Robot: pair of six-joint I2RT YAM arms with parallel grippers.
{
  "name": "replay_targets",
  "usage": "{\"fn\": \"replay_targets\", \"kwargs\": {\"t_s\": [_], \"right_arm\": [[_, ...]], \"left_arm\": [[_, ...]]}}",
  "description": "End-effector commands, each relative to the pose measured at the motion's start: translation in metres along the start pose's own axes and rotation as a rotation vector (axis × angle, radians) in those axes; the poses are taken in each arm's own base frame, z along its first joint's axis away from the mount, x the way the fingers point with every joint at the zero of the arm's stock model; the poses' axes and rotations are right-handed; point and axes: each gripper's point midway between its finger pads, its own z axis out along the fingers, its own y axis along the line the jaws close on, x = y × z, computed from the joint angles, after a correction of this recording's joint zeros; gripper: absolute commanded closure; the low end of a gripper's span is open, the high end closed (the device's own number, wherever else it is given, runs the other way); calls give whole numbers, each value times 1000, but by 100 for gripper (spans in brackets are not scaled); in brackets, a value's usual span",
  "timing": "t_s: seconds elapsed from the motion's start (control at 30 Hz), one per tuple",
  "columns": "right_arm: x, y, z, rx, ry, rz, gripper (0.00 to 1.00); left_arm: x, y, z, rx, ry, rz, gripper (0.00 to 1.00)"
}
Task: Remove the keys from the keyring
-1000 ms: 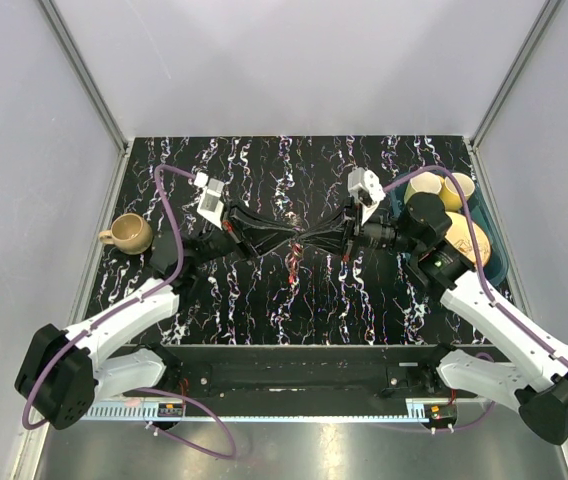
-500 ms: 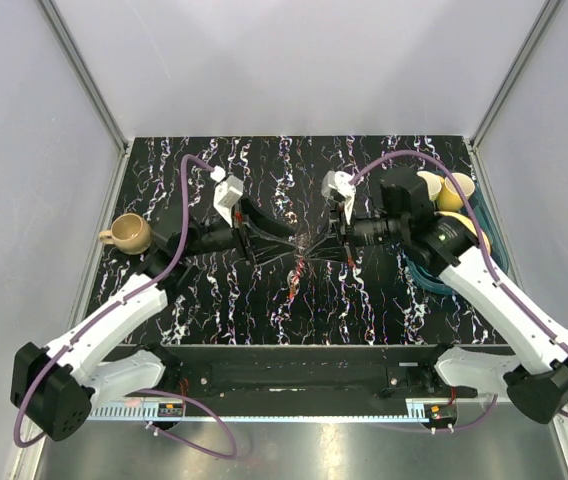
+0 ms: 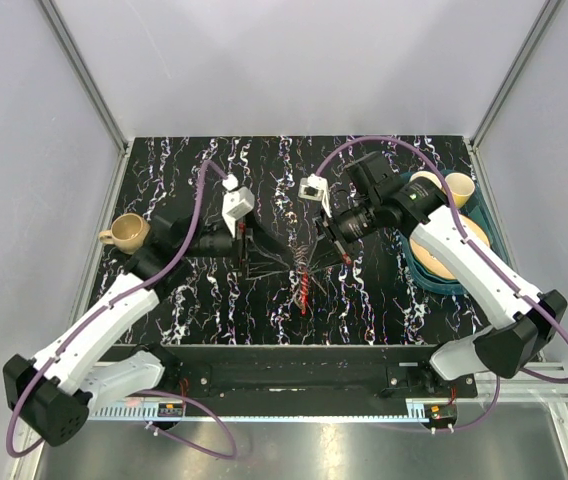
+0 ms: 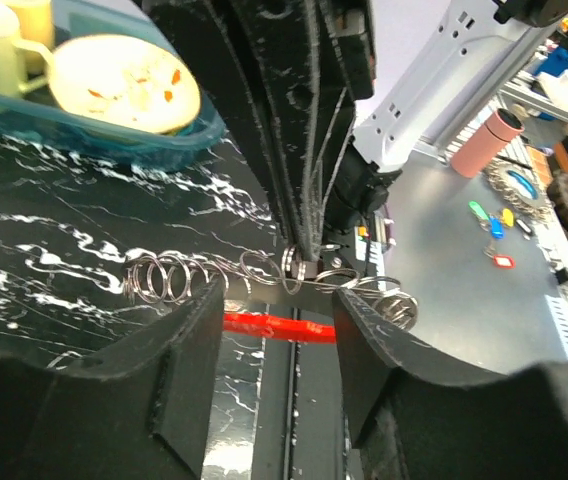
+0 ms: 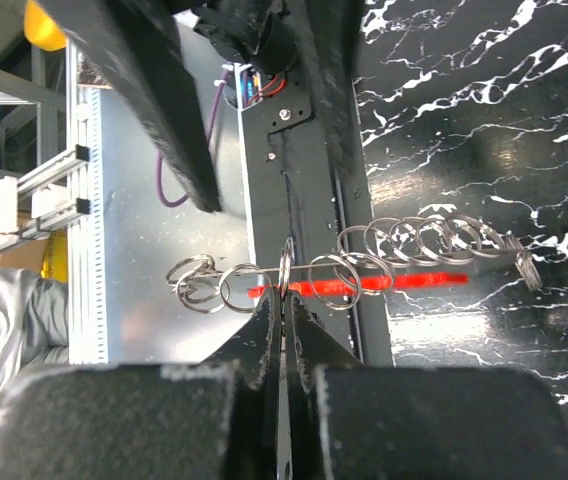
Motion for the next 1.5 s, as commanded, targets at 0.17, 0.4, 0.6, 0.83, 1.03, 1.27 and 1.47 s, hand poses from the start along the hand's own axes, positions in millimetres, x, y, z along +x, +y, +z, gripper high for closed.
{"fn": "replay_targets", "kwargs": {"t_s": [0.17, 0.4, 0.6, 0.83, 1.03, 1.27, 1.47], "right_arm": [[-4, 17, 0, -112, 13, -4, 100], [-4, 15, 4, -135, 16, -1, 100], [-4, 13, 7, -147, 16, 4, 100], [-6, 13, 8, -151, 13, -2, 100], [-4, 13, 7, -138, 12, -1, 100], [-4, 13, 8, -134, 7, 1, 100], [-5, 13, 8, -137, -2, 1, 100]], "left_arm": [[-6, -7, 11, 130, 54, -91, 53], [-4, -3, 17, 149, 72, -115, 55], [-3, -3, 22, 172, 88, -130, 59], [-3, -3, 29, 192, 101, -133, 64], [6, -8, 31, 218, 136, -141, 69], [7, -12, 30, 231, 142, -141, 73], [5, -16, 29, 253, 144, -135, 80]]}}
